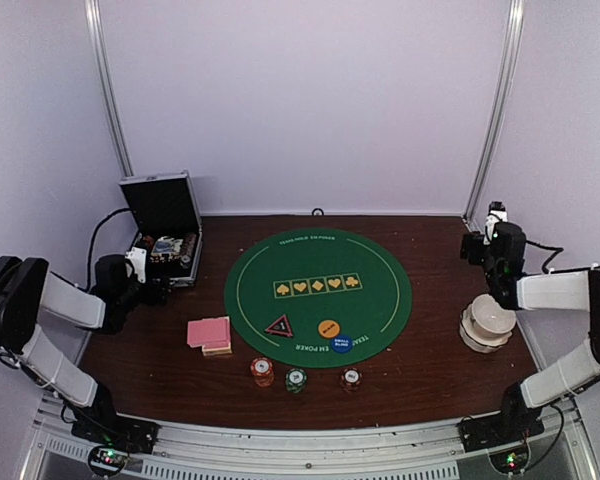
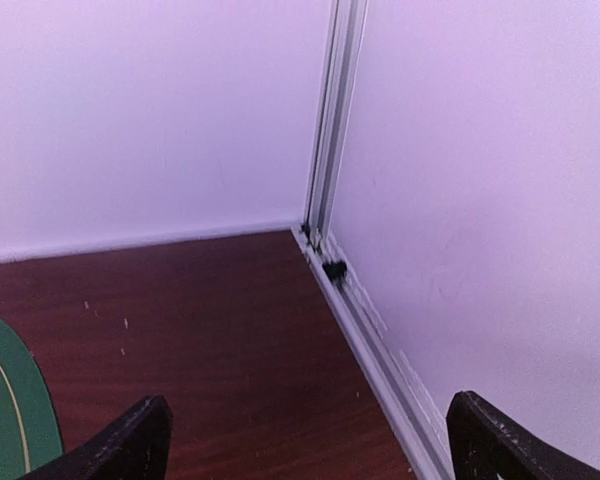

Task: Distribute texas hold em gaming equipment

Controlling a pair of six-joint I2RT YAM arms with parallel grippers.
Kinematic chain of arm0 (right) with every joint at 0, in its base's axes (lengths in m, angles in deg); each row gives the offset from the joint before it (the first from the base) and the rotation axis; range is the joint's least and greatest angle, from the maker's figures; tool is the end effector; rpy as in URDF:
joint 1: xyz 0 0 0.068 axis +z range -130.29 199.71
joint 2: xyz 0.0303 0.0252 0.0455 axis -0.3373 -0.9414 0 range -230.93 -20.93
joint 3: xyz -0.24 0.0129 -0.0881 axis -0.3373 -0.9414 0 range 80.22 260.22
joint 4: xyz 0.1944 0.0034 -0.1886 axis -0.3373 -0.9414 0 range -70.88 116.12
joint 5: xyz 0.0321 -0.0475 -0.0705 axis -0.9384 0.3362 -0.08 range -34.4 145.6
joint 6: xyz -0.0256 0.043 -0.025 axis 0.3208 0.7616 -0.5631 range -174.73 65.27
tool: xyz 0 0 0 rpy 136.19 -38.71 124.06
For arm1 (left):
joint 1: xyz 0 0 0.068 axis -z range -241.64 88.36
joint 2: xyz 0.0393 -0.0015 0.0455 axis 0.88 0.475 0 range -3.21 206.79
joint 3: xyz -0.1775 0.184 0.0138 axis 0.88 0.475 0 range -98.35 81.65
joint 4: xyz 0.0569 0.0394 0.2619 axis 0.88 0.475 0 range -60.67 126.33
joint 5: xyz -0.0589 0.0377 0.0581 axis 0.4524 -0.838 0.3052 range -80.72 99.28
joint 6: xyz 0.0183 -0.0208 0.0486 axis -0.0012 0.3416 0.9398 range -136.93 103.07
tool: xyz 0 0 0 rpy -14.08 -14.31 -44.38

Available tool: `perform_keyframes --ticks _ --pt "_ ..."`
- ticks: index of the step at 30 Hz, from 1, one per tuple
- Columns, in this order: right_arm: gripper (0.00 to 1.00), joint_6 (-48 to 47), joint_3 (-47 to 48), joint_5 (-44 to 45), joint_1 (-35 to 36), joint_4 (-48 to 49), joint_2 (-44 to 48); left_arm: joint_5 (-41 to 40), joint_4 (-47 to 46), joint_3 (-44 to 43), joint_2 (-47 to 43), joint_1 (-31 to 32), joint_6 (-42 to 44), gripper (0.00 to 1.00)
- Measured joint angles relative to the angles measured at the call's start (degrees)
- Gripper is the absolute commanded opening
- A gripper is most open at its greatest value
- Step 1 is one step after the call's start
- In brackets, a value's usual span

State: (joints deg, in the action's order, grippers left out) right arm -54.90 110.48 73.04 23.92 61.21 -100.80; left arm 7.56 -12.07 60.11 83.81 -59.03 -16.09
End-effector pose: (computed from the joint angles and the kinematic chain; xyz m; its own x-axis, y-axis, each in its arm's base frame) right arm 0.2949 0.0101 0.1731 -0.2508 -0.0213 -0.9678 0.2186 0.9727 -0.0780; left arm 0.2701 -0.0112 0.1067 -0.4073 0.0334 -0.9127 0.0243 0.9994 0.0257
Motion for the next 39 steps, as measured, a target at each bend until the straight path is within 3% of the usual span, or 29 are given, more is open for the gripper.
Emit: perform_keyframes --ticks 6,14,22,24,32,39 --pt "1.0 3.61 7.54 -0.07 -0.04 -9.4 8.9 -0.48 17.73 -11.43 -6.1 0.0 2.27 0.98" --pt "1.0 13.79 16.06 -6.86 -0.17 -24.68 9.55 1.11 47.71 -26.62 -10.47 0.0 3.54 0.97" --pt "0.99 19.19 25.57 -20.7 0.9 -35.28 5.03 -5.09 73.05 -45.35 -4.31 -0.02 2.78 0.95" --pt "0.99 18.29 26.69 -21.03 4.68 -38.84 3.98 -6.32 76.11 -46.93 -2.86 -0.02 3.13 0.96" --pt "0.99 13.99 31.54 -18.58 30.53 -46.47 -3.21 -3.8 85.81 -41.62 -6.88 -0.04 4.44 0.98" --pt "0.94 11.41 39.21 -15.89 46.07 -50.56 -17.11 2.49 90.05 -41.72 -11.74 -0.04 7.34 0.98"
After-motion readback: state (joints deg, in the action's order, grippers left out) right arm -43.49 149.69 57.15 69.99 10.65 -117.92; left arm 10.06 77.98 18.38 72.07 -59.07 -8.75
